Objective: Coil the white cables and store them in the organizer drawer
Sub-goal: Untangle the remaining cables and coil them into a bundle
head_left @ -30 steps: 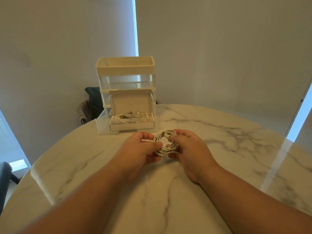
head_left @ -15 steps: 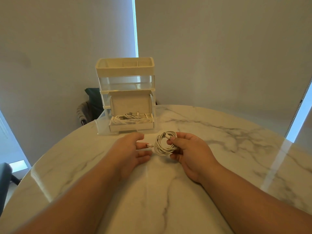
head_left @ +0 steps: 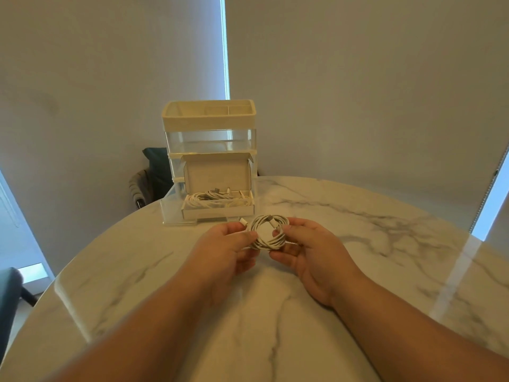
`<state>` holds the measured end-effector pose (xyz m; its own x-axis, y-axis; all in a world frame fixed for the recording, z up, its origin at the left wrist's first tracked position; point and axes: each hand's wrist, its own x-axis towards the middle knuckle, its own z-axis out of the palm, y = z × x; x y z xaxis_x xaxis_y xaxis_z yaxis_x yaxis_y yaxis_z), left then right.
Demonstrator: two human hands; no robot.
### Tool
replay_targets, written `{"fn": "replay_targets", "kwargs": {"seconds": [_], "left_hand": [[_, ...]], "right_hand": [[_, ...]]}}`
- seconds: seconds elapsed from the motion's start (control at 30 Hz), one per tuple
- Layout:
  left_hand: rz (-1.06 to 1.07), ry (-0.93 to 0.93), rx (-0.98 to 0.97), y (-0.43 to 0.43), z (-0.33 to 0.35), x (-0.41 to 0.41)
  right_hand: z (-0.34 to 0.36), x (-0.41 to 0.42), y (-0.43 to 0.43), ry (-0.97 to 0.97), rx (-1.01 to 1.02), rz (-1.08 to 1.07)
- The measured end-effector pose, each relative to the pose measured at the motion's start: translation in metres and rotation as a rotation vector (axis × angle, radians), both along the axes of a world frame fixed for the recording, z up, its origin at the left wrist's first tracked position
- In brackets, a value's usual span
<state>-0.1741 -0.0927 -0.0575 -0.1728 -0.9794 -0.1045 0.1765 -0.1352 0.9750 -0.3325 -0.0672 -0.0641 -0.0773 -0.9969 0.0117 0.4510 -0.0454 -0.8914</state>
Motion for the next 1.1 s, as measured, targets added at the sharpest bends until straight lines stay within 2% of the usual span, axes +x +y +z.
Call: {"fn": "replay_targets", "kwargs": {"seconds": [0.17, 0.43, 0.73, 0.93, 1.0, 1.1], "left_hand": [[0.014, 0.057, -0.018, -0.003, 0.000, 0.003], [-0.042, 0.034, 0.015, -0.006, 0.002, 0.008], [0.012, 0.026, 0.002, -0.014, -0.008, 0.011], [-0.001, -0.025, -0.026, -0.026, -0.010, 0.017], [-0.021, -0.089, -0.055, -0.029, -0.009, 0.021], [-0.005, -0.066, -0.068, -0.035, -0.005, 0.029]], "right_hand": [[-0.002, -0.004, -0.001, 0.077, -0.039, 0.016], [-0.009, -0.005, 0.002, 0.503, -0.146, -0.048], [-0.010, 0.006, 0.002, 0.686, -0.137, -0.080], [-0.007, 0.019, -0.001, 0.740, -0.130, -0.157], [-0.001, 0.023, -0.002, 0.840, -0.142, -0.167], [0.015, 0.025, -0.015, 1.050, -0.218, -0.141]]}}
